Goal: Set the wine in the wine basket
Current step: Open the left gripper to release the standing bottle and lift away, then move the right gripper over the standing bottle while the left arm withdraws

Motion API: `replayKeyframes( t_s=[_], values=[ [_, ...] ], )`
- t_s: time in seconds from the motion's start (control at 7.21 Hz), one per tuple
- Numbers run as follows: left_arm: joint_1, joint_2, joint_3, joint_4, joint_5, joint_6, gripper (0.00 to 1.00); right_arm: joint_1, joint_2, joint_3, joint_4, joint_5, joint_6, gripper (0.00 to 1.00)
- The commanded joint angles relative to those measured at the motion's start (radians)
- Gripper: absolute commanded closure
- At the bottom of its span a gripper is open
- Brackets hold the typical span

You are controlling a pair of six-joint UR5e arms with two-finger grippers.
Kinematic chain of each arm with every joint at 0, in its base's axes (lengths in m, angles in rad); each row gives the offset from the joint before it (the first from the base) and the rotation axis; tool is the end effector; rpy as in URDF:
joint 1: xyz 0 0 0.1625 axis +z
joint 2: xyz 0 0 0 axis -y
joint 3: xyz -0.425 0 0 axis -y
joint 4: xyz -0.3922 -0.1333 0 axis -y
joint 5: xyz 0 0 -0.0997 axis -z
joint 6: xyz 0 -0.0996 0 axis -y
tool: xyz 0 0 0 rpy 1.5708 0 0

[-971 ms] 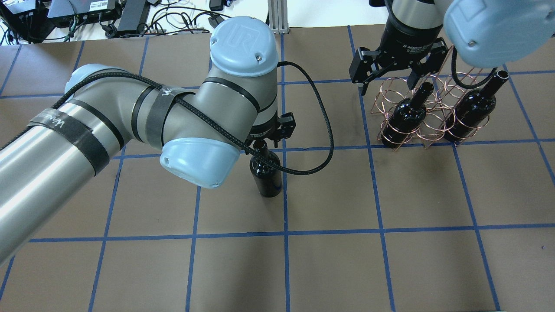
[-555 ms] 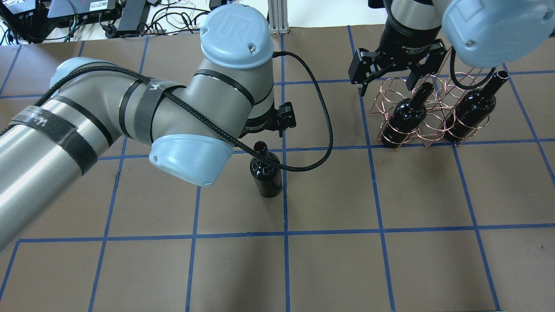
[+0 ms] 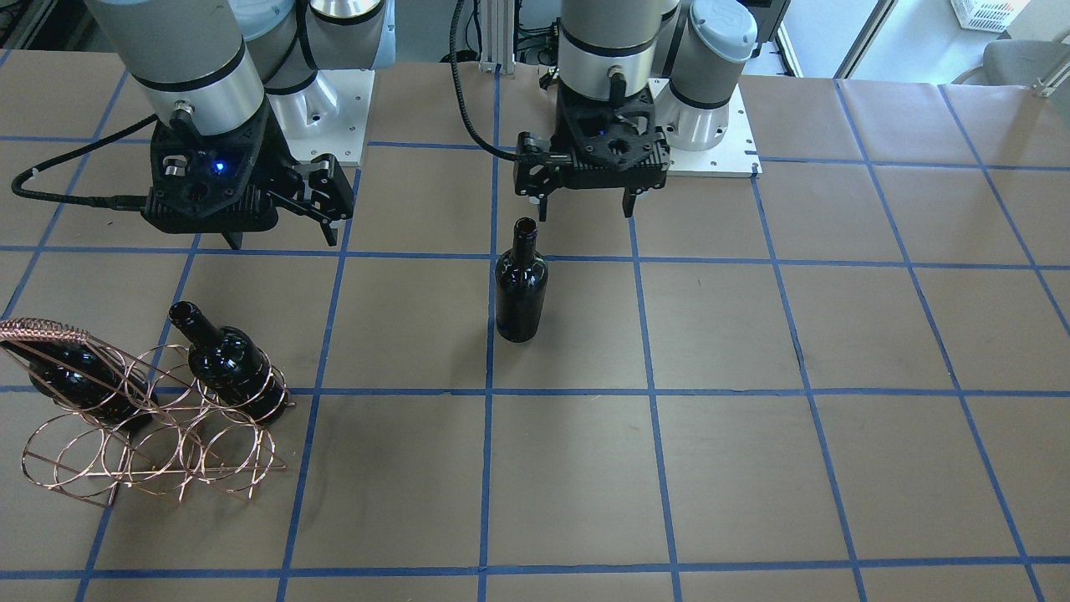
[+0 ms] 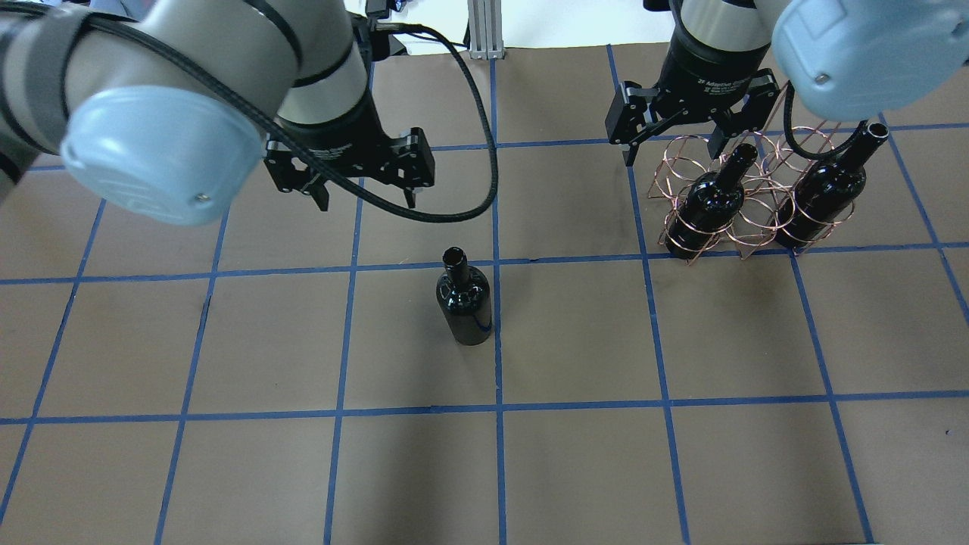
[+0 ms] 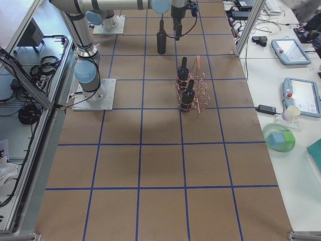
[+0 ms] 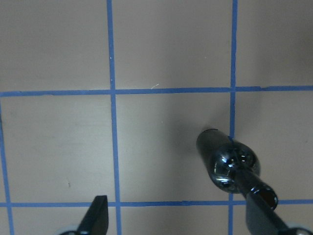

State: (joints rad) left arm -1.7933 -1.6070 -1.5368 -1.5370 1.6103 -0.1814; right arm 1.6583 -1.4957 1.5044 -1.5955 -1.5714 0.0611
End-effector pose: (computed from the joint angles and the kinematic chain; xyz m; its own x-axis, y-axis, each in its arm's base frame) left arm -0.2388 -0.4692 0.4900 -0.9987 0.0398 -0.0331 0.0411 0.9984 -0.0382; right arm 0.1786 -0.5117 0.4849 -0.9997 -0.0264 -0.0004 -0.0264 0.9995 -0.0160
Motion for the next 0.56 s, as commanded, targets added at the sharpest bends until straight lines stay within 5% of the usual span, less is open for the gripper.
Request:
replayKeyframes(
  t_s=[0.0, 0.42],
  values=[
    [0.116, 0.036, 0.014, -0.041, 0.014, 0.163, 0.00, 0.102, 0.006, -0.001, -0.012, -0.015, 0.098, 0.00],
    [0.153, 0.056, 0.015, -0.041, 0.010, 0.196, 0.00, 0.291, 0.052, -0.006, -0.058, -0.013, 0.328, 0.00]
  ],
)
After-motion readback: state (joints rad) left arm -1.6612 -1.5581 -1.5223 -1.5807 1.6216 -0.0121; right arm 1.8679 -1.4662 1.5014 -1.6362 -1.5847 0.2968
